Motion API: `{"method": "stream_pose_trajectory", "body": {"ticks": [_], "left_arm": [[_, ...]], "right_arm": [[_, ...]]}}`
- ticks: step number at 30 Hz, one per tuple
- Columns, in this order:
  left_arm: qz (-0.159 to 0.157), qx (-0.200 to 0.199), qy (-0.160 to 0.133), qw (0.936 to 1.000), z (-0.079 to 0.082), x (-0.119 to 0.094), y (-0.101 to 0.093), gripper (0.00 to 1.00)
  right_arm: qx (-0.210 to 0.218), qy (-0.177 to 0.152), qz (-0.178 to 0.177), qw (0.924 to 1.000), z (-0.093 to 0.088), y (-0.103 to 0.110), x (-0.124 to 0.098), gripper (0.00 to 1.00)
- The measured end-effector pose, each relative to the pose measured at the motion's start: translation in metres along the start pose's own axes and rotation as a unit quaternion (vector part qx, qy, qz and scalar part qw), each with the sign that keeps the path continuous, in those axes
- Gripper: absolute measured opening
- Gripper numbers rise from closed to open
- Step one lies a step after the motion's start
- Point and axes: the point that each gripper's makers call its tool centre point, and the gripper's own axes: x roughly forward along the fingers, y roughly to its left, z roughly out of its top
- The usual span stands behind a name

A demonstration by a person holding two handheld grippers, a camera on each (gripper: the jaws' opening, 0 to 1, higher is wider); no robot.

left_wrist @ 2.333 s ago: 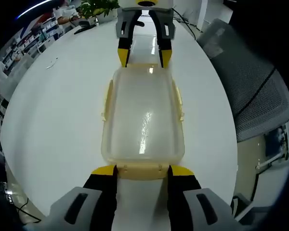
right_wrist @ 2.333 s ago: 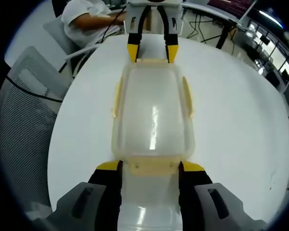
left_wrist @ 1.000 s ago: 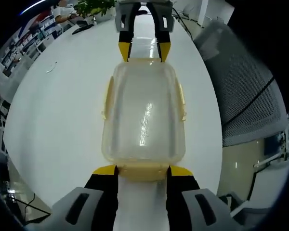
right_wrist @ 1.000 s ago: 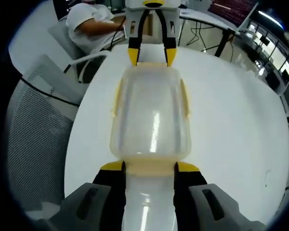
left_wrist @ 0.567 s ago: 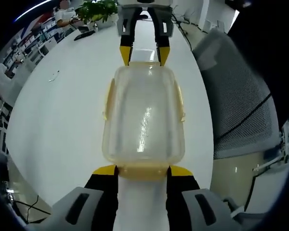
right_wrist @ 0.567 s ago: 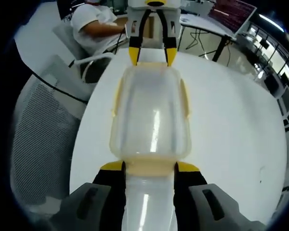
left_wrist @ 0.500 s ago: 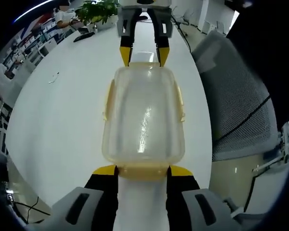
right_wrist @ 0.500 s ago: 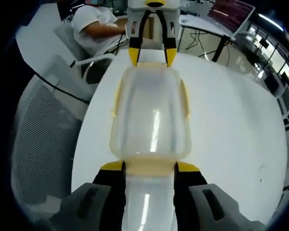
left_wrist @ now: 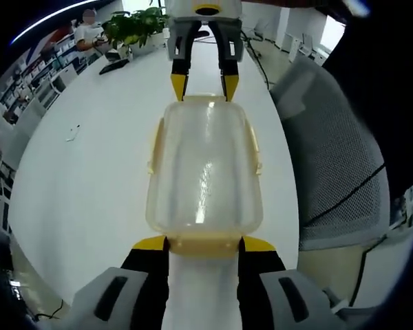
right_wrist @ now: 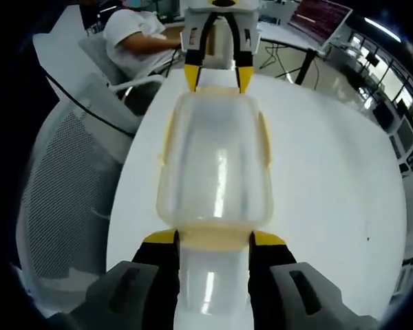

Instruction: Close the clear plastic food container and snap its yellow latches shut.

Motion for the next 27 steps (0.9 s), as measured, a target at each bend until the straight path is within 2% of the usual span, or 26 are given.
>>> {"method": "stream_pose_trajectory", "body": {"ticks": [17, 27], "left_arm": [[-0.006, 0.015, -0.017, 0.9997, 0.039, 0.024, 0.007, 0.32], [-0.008, 0.026, -0.028, 0.9993, 0.068, 0.039, 0.012, 0.32]], "right_arm": [[0.015, 0.014, -0.007, 0.9998, -0.043, 0.0, -0.02, 0.35], [0.025, 0.024, -0.013, 0.9993, -0.073, -0.002, -0.033, 0.35]]}}
